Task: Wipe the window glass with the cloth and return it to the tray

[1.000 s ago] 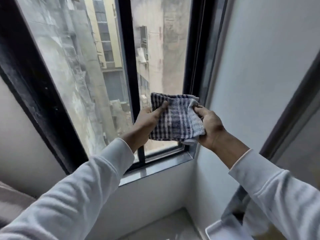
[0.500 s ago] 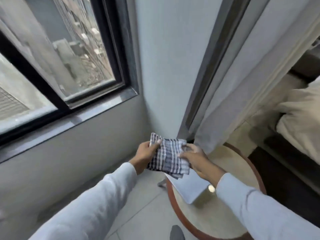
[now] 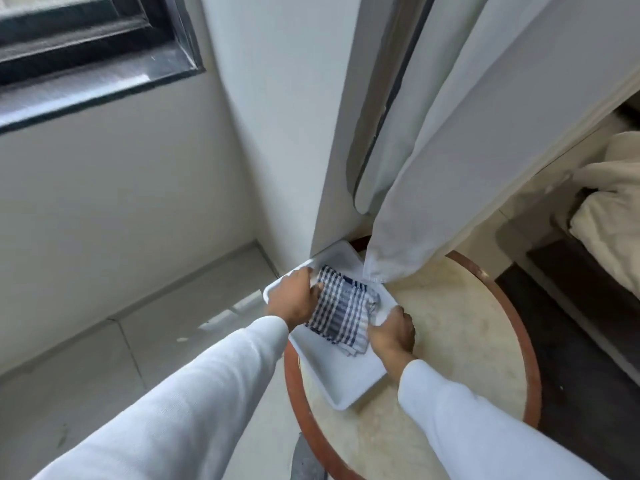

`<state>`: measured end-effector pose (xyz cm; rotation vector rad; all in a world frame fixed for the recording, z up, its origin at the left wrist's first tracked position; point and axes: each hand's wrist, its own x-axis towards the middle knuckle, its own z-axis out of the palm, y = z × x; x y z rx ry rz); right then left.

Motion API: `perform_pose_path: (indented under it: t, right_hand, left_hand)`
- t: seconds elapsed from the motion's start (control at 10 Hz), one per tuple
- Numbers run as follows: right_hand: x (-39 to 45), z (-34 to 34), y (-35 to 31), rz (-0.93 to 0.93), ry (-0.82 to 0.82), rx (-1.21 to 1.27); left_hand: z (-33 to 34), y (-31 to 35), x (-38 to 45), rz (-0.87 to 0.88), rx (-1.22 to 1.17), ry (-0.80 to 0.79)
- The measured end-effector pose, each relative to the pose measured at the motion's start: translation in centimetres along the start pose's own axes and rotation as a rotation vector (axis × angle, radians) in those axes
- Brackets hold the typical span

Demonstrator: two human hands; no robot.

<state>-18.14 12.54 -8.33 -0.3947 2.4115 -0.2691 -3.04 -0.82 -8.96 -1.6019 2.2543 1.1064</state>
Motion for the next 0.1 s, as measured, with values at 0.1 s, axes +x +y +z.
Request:
perform_pose_path:
  t: [0.1]
  right_hand:
    - [-0.43, 0.32, -0.25, -0.107, 0.009, -0.057]
  left_hand:
    - [-0.59, -0.58, -1.0, 0.091, 0.1, 0.079]
